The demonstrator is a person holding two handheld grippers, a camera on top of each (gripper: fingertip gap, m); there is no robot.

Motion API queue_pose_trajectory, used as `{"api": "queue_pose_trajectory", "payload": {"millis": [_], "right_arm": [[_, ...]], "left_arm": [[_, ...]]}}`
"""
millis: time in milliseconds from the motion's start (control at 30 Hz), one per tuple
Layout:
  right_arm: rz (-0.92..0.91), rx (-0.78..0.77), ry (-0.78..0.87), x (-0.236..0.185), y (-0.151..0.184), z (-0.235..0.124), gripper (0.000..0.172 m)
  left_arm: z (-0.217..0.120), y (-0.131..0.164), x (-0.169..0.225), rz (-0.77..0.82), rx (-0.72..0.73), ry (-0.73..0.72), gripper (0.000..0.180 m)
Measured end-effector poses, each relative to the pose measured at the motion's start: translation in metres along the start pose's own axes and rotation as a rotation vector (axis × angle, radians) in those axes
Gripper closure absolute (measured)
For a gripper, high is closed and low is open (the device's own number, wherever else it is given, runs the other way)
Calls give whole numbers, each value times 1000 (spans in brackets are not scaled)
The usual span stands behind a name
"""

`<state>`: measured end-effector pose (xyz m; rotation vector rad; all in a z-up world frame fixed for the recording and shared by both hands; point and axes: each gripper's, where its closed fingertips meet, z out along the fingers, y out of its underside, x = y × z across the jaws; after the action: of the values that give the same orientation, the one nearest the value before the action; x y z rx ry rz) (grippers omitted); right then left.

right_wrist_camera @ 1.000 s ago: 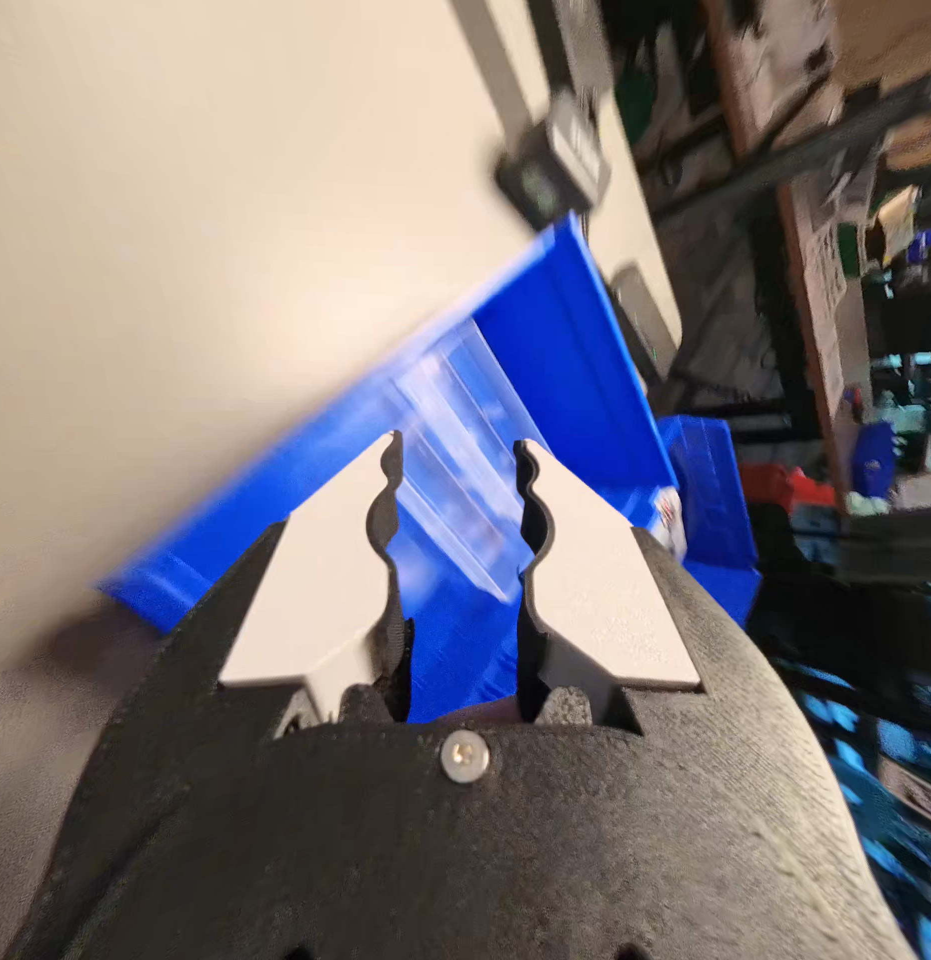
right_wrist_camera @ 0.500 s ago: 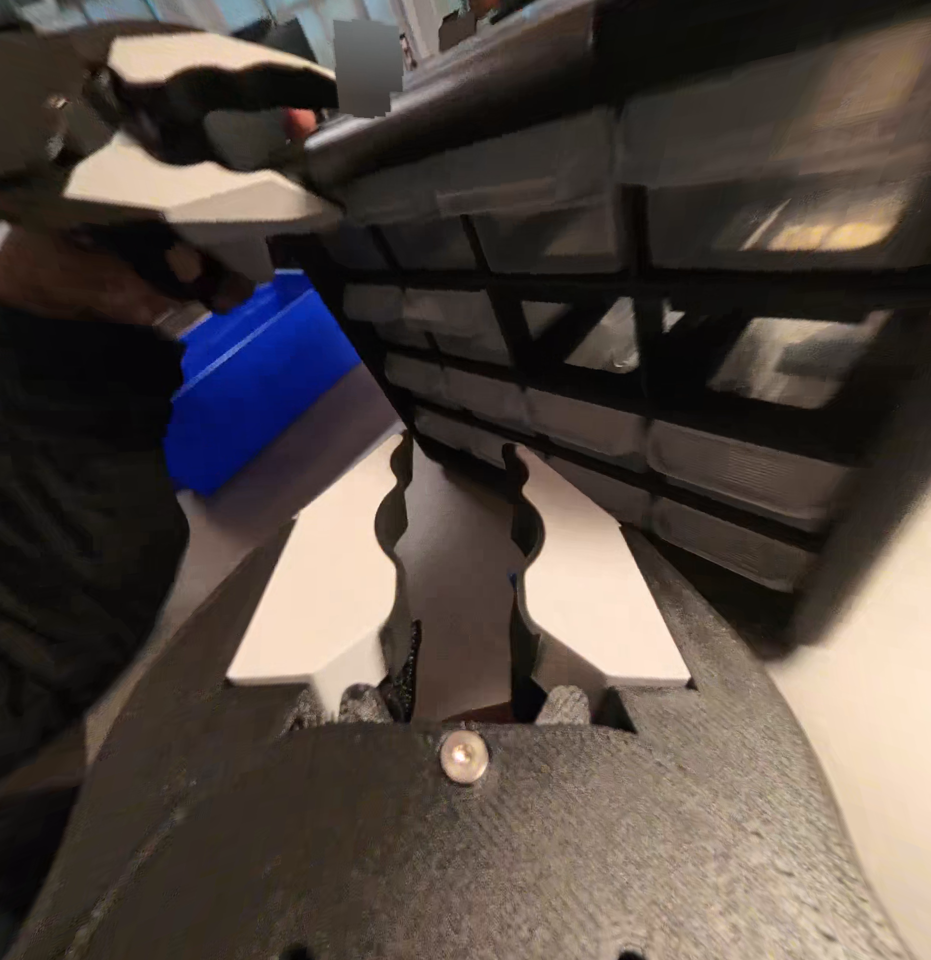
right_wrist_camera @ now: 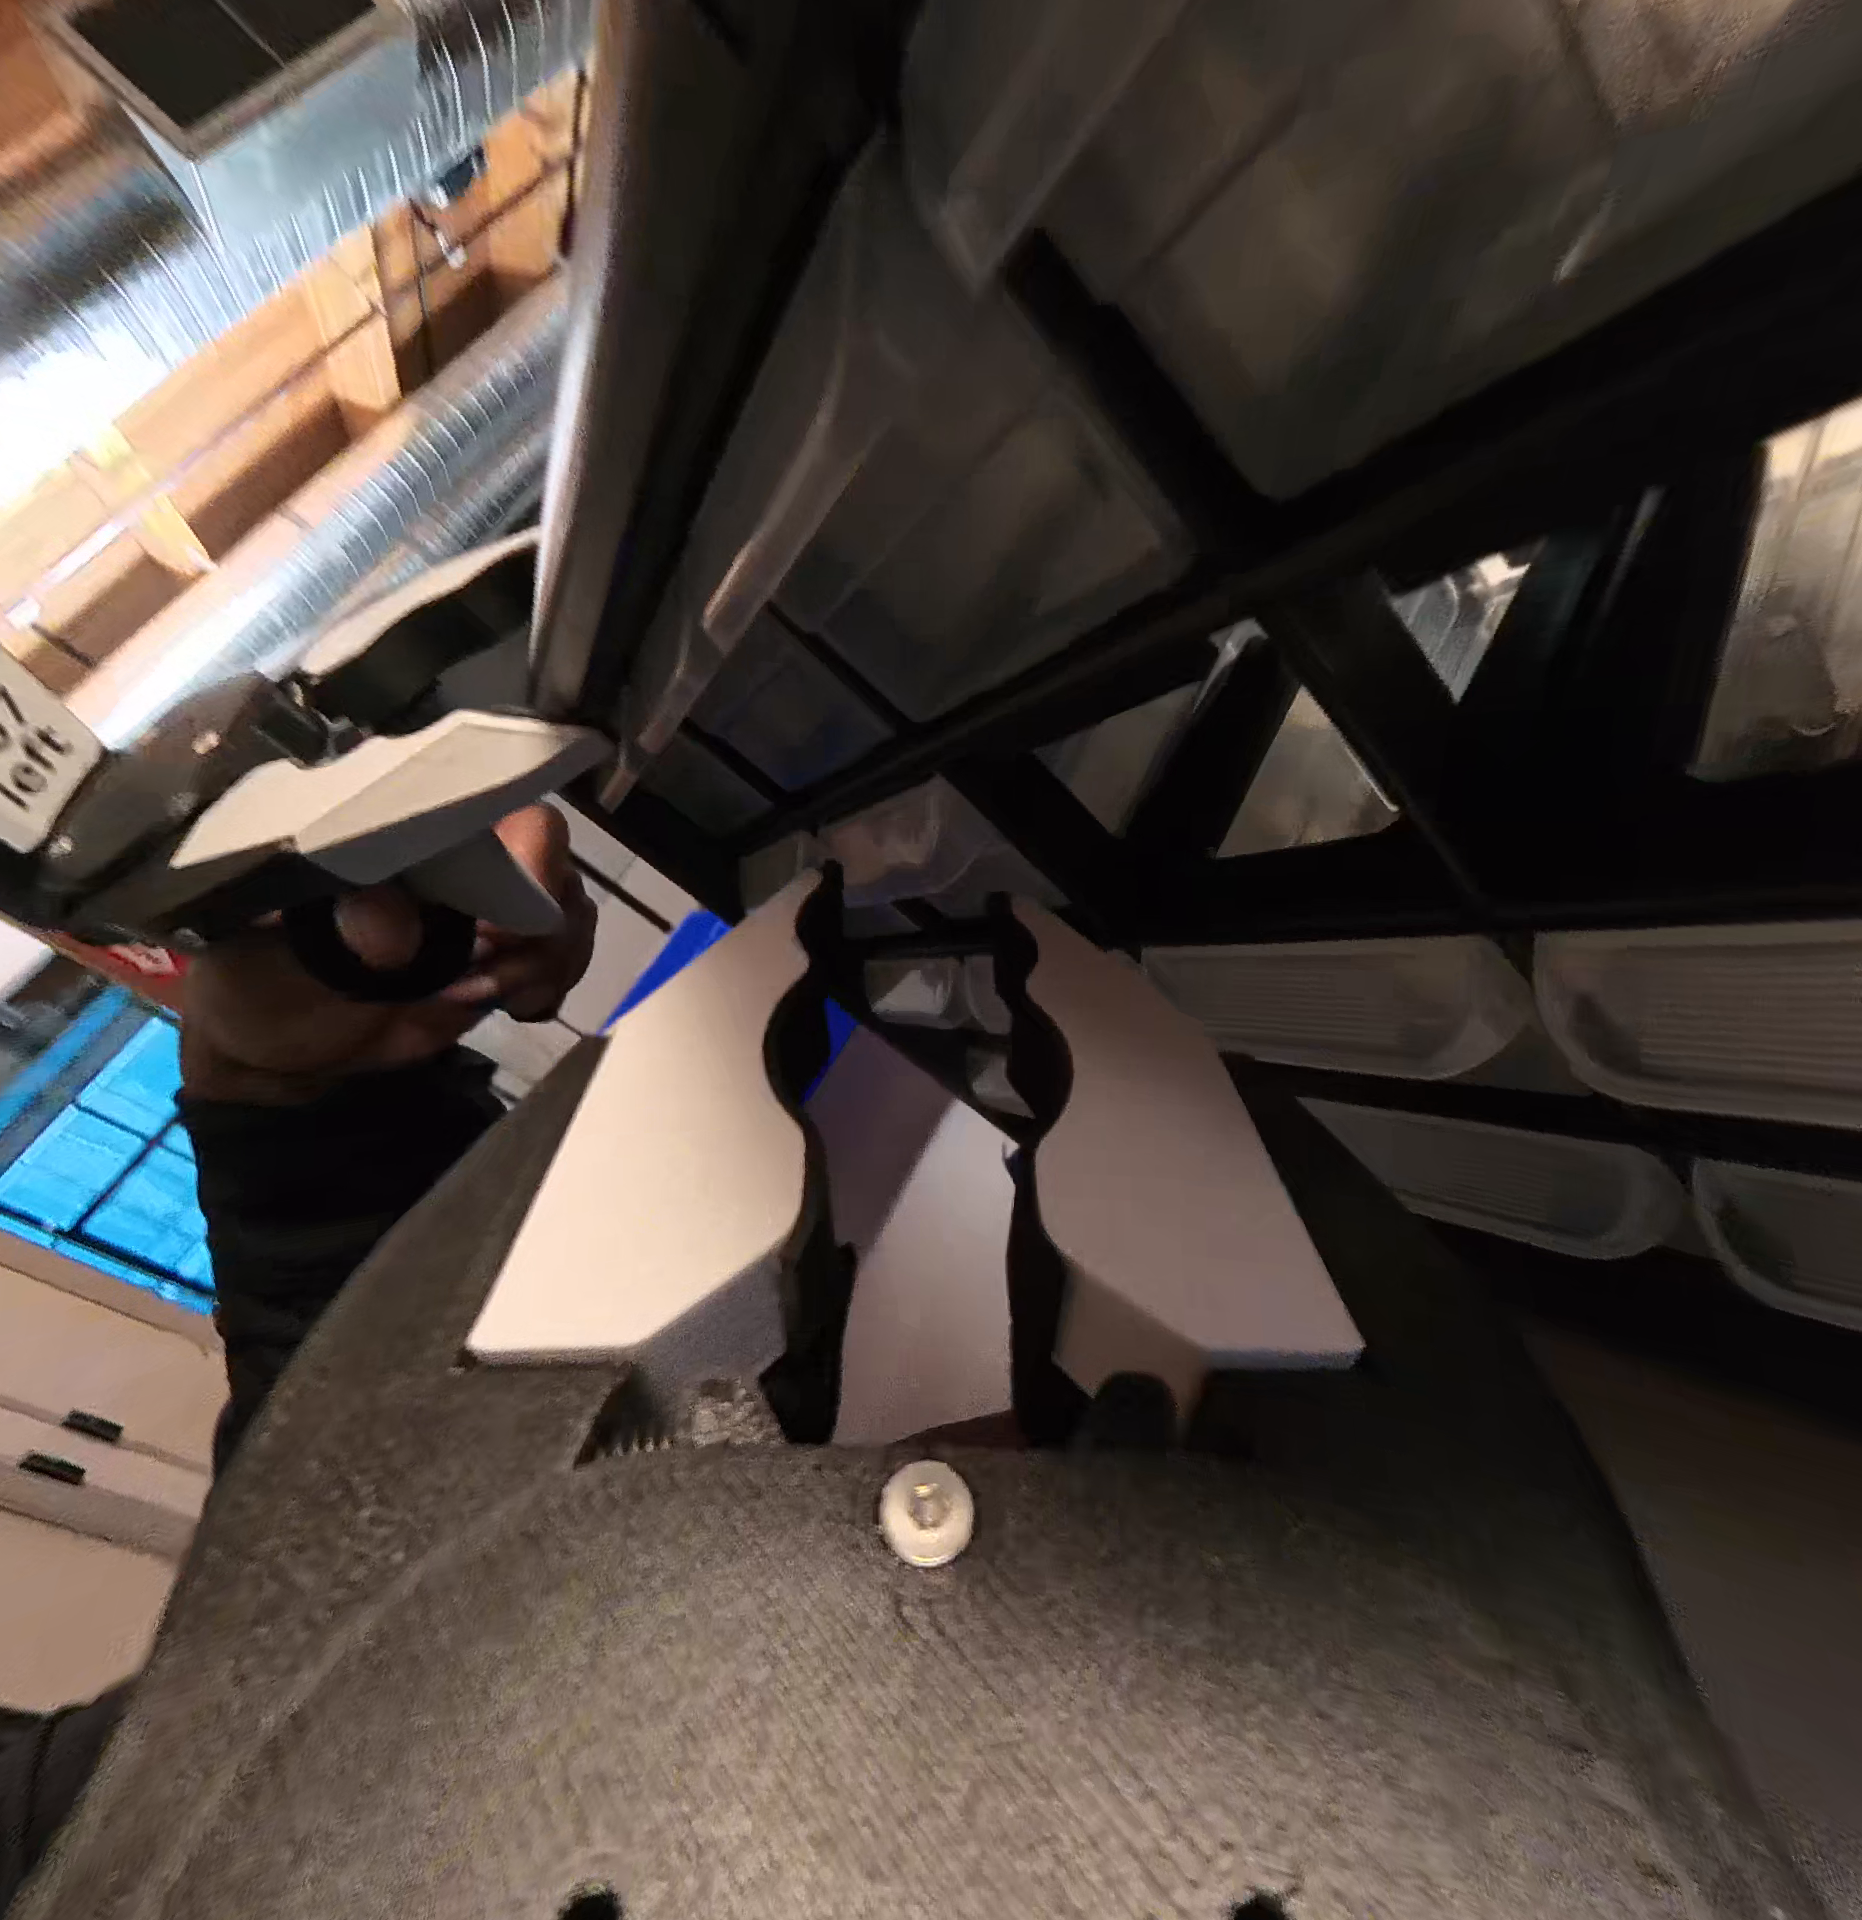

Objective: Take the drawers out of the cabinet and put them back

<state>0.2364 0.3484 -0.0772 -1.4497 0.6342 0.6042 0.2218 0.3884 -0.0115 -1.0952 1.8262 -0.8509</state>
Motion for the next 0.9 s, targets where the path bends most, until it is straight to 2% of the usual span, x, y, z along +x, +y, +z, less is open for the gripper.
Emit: {"api": "queue_pose_trajectory", "payload": {"millis": [100, 267, 600, 733, 900], "right_arm": [[35, 86, -27, -3, -7, -2, 157], [73, 121, -83, -17, 6, -16, 162], [155, 173, -250, -76, 50, -92, 167], [135, 202, -254, -91, 42, -109, 169], [140, 177, -244, -92, 33, -110, 169]], "left_arm": [[0, 0, 0, 6, 2, -2, 114], [0, 0, 0, 11, 5, -4, 114], [0, 0, 0, 18, 8, -5, 114], [0, 0, 0, 22, 6, -9, 114], [1, 0, 0, 24, 5, -16, 114]]}}
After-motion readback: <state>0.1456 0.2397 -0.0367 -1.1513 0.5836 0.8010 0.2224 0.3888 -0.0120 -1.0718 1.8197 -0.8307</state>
